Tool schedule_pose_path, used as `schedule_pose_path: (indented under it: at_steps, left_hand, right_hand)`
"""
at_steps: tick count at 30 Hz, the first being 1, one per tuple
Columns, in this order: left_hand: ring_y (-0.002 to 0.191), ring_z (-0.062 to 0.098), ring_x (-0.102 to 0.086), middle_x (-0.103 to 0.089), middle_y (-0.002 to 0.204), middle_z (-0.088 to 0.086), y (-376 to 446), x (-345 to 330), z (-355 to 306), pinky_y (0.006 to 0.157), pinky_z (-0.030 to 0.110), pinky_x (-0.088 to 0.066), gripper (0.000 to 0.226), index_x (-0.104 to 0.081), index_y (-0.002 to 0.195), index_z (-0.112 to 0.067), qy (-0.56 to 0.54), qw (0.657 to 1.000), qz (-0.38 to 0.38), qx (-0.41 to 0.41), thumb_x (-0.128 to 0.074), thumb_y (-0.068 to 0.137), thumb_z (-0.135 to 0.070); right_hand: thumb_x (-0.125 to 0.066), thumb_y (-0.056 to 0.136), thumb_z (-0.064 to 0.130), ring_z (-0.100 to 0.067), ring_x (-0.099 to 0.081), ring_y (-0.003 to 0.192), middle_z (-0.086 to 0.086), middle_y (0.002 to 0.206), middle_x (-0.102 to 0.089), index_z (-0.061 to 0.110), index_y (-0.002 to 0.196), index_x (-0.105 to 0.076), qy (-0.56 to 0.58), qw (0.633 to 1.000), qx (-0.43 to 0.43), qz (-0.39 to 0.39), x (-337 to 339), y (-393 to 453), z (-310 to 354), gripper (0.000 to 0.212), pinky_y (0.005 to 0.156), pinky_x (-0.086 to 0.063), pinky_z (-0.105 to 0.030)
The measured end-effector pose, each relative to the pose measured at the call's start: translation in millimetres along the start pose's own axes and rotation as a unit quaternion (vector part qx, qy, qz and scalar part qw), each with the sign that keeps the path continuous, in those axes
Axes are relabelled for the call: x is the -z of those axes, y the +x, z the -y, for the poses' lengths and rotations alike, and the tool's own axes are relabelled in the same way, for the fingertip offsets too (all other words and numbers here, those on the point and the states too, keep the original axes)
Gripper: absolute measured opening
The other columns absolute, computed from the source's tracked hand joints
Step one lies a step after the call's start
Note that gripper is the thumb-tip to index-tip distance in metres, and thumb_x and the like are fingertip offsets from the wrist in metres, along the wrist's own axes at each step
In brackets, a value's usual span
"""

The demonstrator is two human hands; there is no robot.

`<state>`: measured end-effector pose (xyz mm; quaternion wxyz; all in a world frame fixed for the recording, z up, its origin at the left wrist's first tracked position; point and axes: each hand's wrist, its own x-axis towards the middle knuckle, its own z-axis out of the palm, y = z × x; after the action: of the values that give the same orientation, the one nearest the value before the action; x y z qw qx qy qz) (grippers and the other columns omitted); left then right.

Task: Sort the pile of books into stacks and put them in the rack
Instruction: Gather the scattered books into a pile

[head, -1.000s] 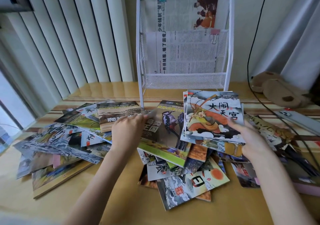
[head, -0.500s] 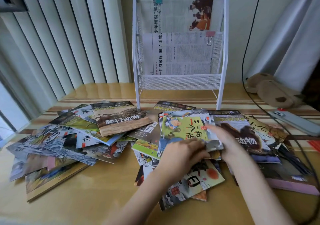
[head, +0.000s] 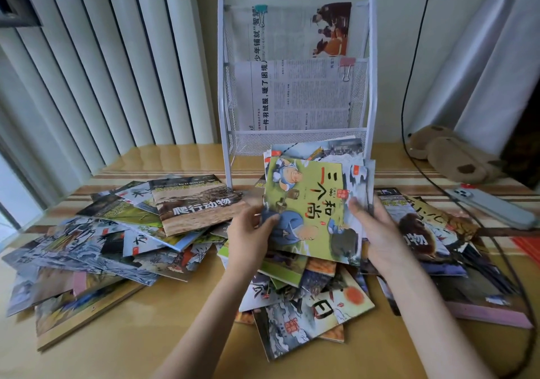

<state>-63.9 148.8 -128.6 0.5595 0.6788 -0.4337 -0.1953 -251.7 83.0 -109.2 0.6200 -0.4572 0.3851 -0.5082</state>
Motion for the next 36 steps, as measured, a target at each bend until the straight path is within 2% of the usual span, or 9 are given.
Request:
schedule_pose_path:
  at_steps: [5, 12, 19, 21, 25, 28, 31, 33, 36]
  left_hand:
    - [0.082, 0.028, -0.063, -0.062, 0.093, 0.011, 1, 2, -4, 0.077, 0.050, -0.056, 0.012, -0.052, 0.094, -0.012, -0.145, 0.977, -0.105, 0.119, -0.056, 0.094, -0.023]
    - [0.082, 0.027, -0.063, -0.061, 0.096, 0.015, 0, -7, -25, 0.080, 0.044, -0.055, 0.010, -0.048, 0.091, -0.015, -0.272, 0.938, -0.099, 0.193, -0.056, 0.094, -0.022]
    - [0.048, 0.012, -0.060, -0.064, 0.070, 0.008, -24, -50, -40, 0.044, 0.021, -0.048, 0.021, -0.052, 0.101, 0.001, -0.414, 0.864, -0.004, 0.286, -0.067, 0.086, -0.004]
    - [0.059, 0.019, -0.065, -0.067, 0.086, 0.016, -27, -63, -37, 0.048, 0.025, -0.054, 0.036, -0.050, 0.110, 0.006, -0.413, 0.855, 0.006, 0.314, -0.071, 0.083, -0.006]
    - [0.077, 0.026, -0.069, -0.068, 0.097, 0.016, -27, -70, -34, 0.059, 0.029, -0.059, 0.034, -0.054, 0.100, 0.000, -0.346, 0.880, 0.034, 0.323, -0.076, 0.079, -0.015]
    - [0.085, 0.030, -0.071, -0.067, 0.106, 0.018, -22, -51, -38, 0.062, 0.033, -0.059, 0.057, -0.052, 0.119, -0.002, -0.361, 0.888, 0.079, 0.273, -0.078, 0.076, -0.030]
    - [0.098, 0.025, -0.063, -0.053, 0.117, 0.007, -11, -23, -30, 0.088, 0.045, -0.053, 0.068, -0.038, 0.120, -0.020, -0.139, 0.981, -0.074, 0.113, -0.074, 0.072, -0.052]
    - [0.115, 0.020, -0.050, -0.048, 0.126, 0.005, 4, -2, -26, 0.102, 0.040, -0.042, 0.081, -0.037, 0.130, -0.015, -0.009, 0.993, -0.116, 0.010, -0.074, 0.070, -0.055]
    - [0.107, 0.014, -0.059, -0.059, 0.123, 0.003, 32, 16, -33, 0.089, 0.029, -0.052, 0.084, -0.043, 0.134, -0.009, -0.074, 0.994, 0.080, 0.013, -0.079, 0.068, -0.047]
  right_hand:
    - [-0.049, 0.096, 0.030, -0.003, -0.036, 0.119, 0.021, 0.118, -0.050, 0.037, 0.131, -0.048, 0.006, 0.999, 0.003, -0.036, 4, 1, -5, 0.036, 0.106, -0.017, -0.038]
    - [-0.049, 0.097, 0.027, -0.009, -0.045, 0.122, 0.016, 0.124, -0.057, 0.043, 0.121, -0.054, 0.046, 0.998, -0.020, -0.046, -1, -1, -16, 0.030, 0.108, -0.028, -0.052]
    - [-0.043, 0.098, 0.039, -0.022, -0.061, 0.110, 0.002, 0.123, -0.062, 0.036, 0.129, -0.049, 0.117, 0.989, -0.030, -0.089, -21, -1, -27, 0.031, 0.095, -0.047, -0.048]
    - [-0.051, 0.094, 0.041, -0.025, -0.068, 0.098, -0.003, 0.114, -0.068, 0.030, 0.127, -0.050, 0.121, 0.989, -0.020, -0.087, -23, 2, -30, 0.035, 0.083, -0.055, -0.046]
    - [-0.066, 0.085, 0.004, -0.026, -0.068, 0.093, -0.012, 0.110, -0.068, 0.015, 0.116, -0.056, 0.075, 0.991, -0.006, -0.114, -20, 4, -39, 0.035, 0.066, -0.056, -0.033]
    - [-0.062, 0.087, 0.001, -0.032, -0.064, 0.105, -0.010, 0.112, -0.068, 0.019, 0.118, -0.056, 0.107, 0.989, -0.004, -0.101, -15, 9, -37, 0.036, 0.084, -0.054, -0.048]
    - [-0.058, 0.091, 0.006, -0.023, -0.060, 0.114, 0.003, 0.118, -0.066, 0.030, 0.125, -0.052, 0.114, 0.991, -0.003, -0.067, -8, 12, -19, 0.042, 0.093, -0.047, -0.053]
    - [-0.056, 0.093, 0.012, -0.012, -0.051, 0.121, 0.017, 0.118, -0.062, 0.040, 0.129, -0.047, 0.079, 0.996, 0.010, -0.038, -2, 12, -8, 0.047, 0.099, -0.035, -0.050]
    - [-0.054, 0.094, 0.017, 0.011, -0.052, 0.104, 0.034, 0.104, -0.060, 0.049, 0.126, -0.042, 0.013, 0.997, 0.045, 0.056, -3, 13, 1, 0.047, 0.079, -0.042, -0.034]
